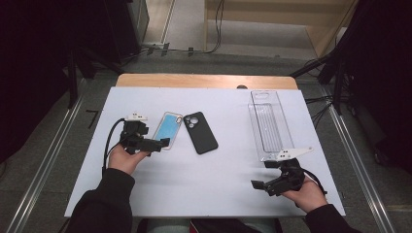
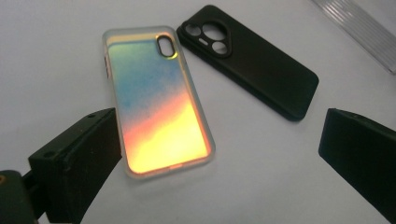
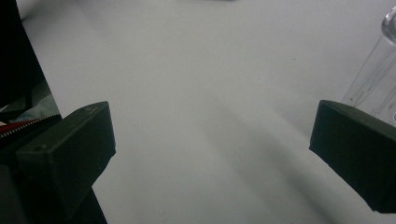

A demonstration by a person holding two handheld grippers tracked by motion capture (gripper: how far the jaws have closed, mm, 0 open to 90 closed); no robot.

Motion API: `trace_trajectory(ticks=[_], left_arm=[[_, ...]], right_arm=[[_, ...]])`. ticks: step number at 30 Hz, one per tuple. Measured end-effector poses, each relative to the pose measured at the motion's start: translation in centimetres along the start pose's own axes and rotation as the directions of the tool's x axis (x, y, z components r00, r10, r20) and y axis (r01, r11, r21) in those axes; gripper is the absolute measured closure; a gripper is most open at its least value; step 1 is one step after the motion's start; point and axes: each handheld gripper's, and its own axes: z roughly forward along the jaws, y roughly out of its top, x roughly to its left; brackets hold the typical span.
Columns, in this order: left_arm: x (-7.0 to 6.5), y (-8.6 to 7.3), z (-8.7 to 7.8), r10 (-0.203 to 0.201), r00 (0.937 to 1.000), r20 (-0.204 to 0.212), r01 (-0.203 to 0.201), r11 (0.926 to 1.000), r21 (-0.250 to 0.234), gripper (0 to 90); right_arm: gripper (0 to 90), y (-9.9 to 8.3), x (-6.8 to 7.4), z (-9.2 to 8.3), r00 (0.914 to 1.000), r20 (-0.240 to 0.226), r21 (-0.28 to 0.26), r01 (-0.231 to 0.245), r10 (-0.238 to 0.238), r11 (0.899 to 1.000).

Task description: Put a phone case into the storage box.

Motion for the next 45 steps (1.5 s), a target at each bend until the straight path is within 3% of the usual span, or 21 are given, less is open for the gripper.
trace_trajectory(ticks=[2,15,19,24,29,37,45], left_arm=[[0.2,0.4,0.3,-0.014,0.9999,-0.006,0.014,0.9999,-0.003,0.0],[0.7,1.8,2.0,-0.001,0.9978,-0.066,0.002,1.0000,0.009,1.5],[0.8,2.2,2.7,-0.006,0.9981,-0.062,0.006,1.0000,-0.003,1.5],[1.0,2.6,4.1,0.007,0.9954,-0.095,-0.006,0.9998,0.020,1.5],[1.0,2.7,5.0,0.014,0.9923,-0.123,-0.011,0.9995,0.030,1.5],[0.9,2.7,5.6,0.013,0.9873,-0.158,-0.012,0.9999,0.006,1.6],[0.9,2.2,6.0,0.011,0.9863,-0.165,-0.011,0.9999,0.000,1.6]], right_arm=[[0.0,0.0,0.0,0.0,1.0000,0.003,0.001,0.002,-0.002,1.000],[0.0,0.0,-0.1,0.0,1.0000,0.006,0.000,-0.003,0.003,1.000],[0.0,0.0,-0.1,0.0,1.0000,0.003,0.000,-0.001,0.001,1.000],[0.0,0.0,0.0,0.0,1.0000,0.003,0.001,-0.002,0.002,1.000],[0.0,0.0,-0.1,0.0,1.0000,0.006,0.001,-0.001,0.001,1.000],[0.0,0.0,-0.1,0.0,1.0000,0.009,-0.001,-0.001,0.001,1.000],[0.0,0.0,-0.1,-0.1,1.0000,0.010,-0.001,0.000,0.000,1.000]])
